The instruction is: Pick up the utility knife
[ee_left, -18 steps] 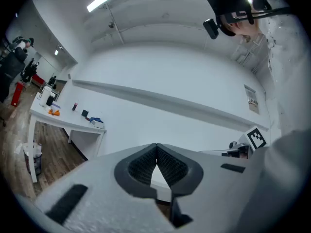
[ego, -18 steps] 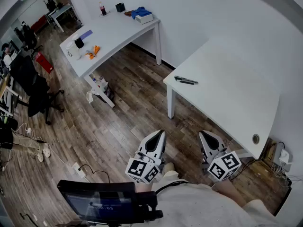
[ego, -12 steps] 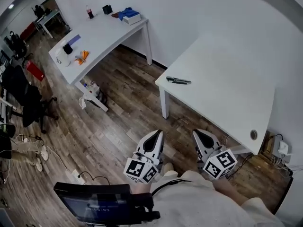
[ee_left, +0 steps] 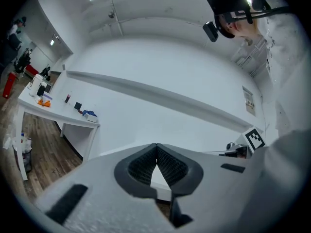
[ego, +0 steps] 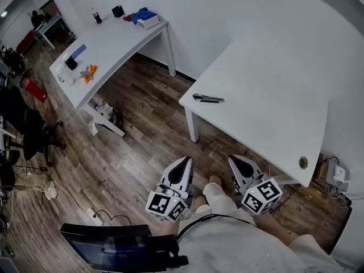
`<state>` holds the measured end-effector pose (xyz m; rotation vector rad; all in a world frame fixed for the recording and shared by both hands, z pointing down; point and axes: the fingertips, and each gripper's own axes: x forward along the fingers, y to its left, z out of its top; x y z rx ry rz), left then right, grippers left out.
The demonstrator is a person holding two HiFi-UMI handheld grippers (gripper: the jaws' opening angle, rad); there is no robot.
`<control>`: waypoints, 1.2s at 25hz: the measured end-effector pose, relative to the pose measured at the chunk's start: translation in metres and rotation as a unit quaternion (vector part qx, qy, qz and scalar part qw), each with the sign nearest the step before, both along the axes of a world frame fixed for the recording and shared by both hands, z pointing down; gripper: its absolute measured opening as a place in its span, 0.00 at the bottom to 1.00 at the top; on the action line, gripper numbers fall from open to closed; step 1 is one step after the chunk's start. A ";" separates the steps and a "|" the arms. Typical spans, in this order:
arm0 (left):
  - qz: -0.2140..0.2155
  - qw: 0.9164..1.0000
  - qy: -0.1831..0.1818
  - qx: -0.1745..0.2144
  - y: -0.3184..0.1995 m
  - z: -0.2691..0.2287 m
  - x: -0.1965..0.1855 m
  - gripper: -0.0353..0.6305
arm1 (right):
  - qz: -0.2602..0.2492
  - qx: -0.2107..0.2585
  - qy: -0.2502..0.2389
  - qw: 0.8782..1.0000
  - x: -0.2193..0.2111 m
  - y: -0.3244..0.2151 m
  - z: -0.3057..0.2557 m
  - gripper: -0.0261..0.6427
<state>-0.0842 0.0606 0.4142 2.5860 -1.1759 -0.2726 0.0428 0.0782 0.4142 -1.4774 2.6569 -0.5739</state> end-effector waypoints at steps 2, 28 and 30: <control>-0.013 1.000 -0.001 -0.007 -0.007 0.003 -0.004 0.06 | -0.011 -0.002 -0.003 1.000 -0.002 -0.011 0.002 0.05; -0.090 0.995 -0.027 -0.012 -0.118 0.007 0.029 0.06 | -0.125 -0.023 -0.018 0.992 0.024 -0.152 0.028 0.05; -0.090 0.995 -0.028 -0.019 -0.122 0.008 0.029 0.06 | -0.133 -0.028 -0.013 0.991 0.022 -0.153 0.032 0.05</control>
